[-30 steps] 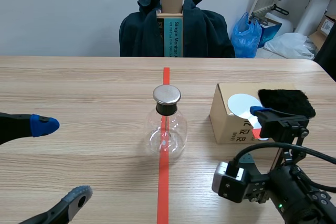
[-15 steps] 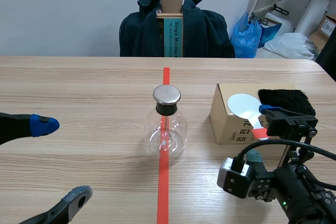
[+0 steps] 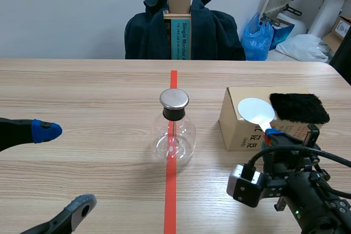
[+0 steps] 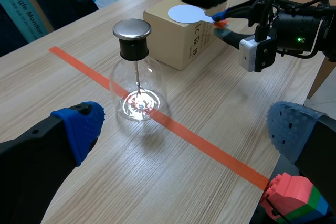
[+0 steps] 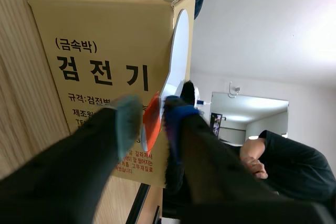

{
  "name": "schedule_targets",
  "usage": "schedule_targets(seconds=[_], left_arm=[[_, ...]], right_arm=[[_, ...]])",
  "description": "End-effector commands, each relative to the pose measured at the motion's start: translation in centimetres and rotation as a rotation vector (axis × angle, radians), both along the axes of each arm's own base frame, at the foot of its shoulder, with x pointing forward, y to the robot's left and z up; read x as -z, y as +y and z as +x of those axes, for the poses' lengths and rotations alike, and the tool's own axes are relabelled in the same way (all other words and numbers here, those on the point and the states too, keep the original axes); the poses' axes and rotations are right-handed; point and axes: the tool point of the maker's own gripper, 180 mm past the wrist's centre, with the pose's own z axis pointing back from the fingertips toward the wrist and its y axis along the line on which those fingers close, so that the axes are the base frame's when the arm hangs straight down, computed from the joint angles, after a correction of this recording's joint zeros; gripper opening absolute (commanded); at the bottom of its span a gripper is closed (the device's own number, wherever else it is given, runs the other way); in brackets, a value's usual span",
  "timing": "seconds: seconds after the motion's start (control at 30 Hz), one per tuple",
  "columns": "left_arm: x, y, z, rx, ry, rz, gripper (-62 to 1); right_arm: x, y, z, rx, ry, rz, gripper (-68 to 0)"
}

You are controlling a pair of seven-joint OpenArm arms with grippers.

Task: Do the electroscope experiment.
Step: 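Pick up the white charging plate, then bring the plate to the electroscope and point at the metal foil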

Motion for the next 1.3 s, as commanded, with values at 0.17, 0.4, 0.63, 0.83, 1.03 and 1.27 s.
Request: schedule_targets(seconds=[0.17, 0.4, 0.63, 0.83, 1.03, 1.27], left_arm=[[-0.5, -0.3, 0.0, -0.002, -0.008, -0.029, 1.4], [-0.5, -0.3, 0.0, -0.002, -0.008, -0.029, 1.4], [1.4, 0.3, 1.3, -0.021, 0.032, 0.09, 1.4], [3.4, 2.4, 3.9, -0.077, 0.054, 0.209, -18.5], [4.8, 4.6, 6.6, -0.088, 0.061, 0.268, -49.4], [5.4, 4.8, 9.0, -0.059, 0.063, 0.165, -58.1]], right_arm=[[-1.4, -0.5, 0.8, -0.001, -0.048, -0.012, -66.7], [-3.2, -0.6, 0.9, -0.003, -0.15, -0.001, -66.7], [-7.6, -2.0, 1.2, -0.014, -0.349, -0.022, -66.7], [-12.0, -4.0, 2.3, -0.007, -0.464, -0.069, -66.7], [-15.2, -5.3, 2.8, -0.011, -0.539, -0.088, -66.7], [-19.1, -6.4, 3.3, -0.03, -0.6, -0.024, -66.7]])
